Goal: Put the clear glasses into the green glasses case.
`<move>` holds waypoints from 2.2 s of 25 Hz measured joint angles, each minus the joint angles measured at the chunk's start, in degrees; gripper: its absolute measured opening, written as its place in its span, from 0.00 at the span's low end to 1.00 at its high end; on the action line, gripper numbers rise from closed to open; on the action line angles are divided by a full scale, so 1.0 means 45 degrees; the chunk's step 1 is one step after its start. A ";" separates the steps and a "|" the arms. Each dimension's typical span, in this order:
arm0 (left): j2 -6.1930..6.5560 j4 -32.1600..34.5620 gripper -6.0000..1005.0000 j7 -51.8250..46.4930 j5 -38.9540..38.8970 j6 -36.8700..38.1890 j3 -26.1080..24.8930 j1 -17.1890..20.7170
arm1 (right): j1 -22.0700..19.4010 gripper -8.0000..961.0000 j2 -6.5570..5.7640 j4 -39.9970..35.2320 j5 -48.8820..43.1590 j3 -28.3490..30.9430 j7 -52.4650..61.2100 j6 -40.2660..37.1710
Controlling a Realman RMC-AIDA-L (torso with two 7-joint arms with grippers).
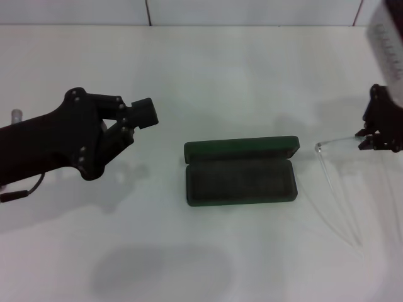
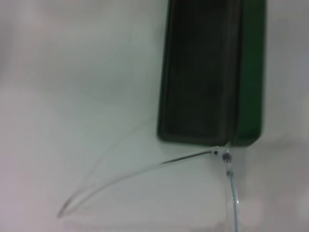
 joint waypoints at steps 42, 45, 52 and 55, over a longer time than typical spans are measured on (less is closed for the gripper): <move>-0.0078 0.0412 0.04 -0.1813 -0.1789 0.0557 0.0986 -0.2271 | -0.2693 0.10 0.0005 0.7373 1.4969 0.2785 -0.4847 0.1378; -0.0082 0.0130 0.04 -0.1798 -0.1791 0.0546 0.1112 -0.2380 | -0.2580 0.10 0.0030 0.7474 1.4993 0.2327 -0.4882 0.1599; -0.0088 -0.0166 0.04 -0.1682 -0.1702 0.0537 0.1653 -0.2642 | -0.2245 0.09 0.0067 0.7718 1.5422 0.1452 -0.5091 0.2032; -0.0088 -0.0170 0.04 -0.1716 -0.1688 0.0516 0.1762 -0.2657 | -0.2002 0.09 0.0070 0.7808 1.5517 0.1243 -0.5191 0.2083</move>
